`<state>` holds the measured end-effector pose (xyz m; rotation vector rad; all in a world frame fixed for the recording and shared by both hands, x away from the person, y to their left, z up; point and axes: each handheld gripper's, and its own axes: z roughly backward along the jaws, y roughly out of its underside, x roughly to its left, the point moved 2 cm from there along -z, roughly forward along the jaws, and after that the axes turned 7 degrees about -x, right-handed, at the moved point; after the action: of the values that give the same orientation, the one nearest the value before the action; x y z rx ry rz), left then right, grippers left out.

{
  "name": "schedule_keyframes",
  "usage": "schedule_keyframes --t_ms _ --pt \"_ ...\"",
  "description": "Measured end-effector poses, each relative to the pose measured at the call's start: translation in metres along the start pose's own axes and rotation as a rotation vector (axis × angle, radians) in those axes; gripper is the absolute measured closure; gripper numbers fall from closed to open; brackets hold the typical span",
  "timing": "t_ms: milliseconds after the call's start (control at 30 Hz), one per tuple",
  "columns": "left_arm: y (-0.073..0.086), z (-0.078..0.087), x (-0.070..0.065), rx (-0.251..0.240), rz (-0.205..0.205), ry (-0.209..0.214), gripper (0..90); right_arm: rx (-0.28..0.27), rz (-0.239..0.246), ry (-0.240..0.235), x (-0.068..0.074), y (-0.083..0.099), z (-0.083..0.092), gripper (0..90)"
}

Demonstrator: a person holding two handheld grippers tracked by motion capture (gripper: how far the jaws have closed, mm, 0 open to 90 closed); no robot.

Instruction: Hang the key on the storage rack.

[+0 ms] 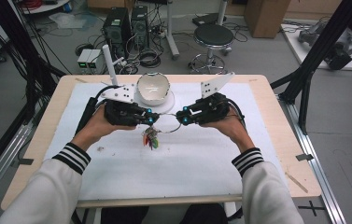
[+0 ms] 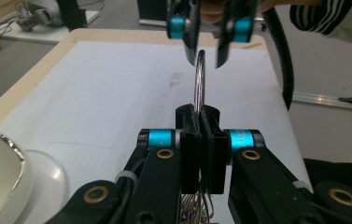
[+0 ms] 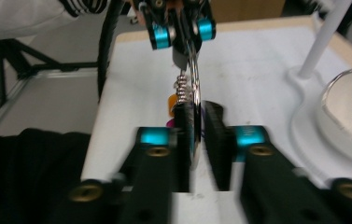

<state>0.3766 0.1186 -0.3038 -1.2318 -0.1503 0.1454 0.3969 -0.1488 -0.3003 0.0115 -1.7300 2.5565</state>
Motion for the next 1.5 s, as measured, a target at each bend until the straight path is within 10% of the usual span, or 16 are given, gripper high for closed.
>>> schedule_keyframes --t_ms 267,900,1500 --pt "-0.004 0.028 0.012 -0.02 0.016 -0.093 87.1 -0.009 -0.061 0.251 -0.002 0.011 0.011 0.9" --pt "-0.002 0.098 0.051 -0.046 0.077 -0.343 87.2 -0.19 -0.091 0.487 0.019 0.057 0.062 0.9" --pt "0.026 0.124 0.089 -0.036 0.176 -0.504 87.1 -0.269 -0.14 0.647 0.038 0.116 0.089 0.9"
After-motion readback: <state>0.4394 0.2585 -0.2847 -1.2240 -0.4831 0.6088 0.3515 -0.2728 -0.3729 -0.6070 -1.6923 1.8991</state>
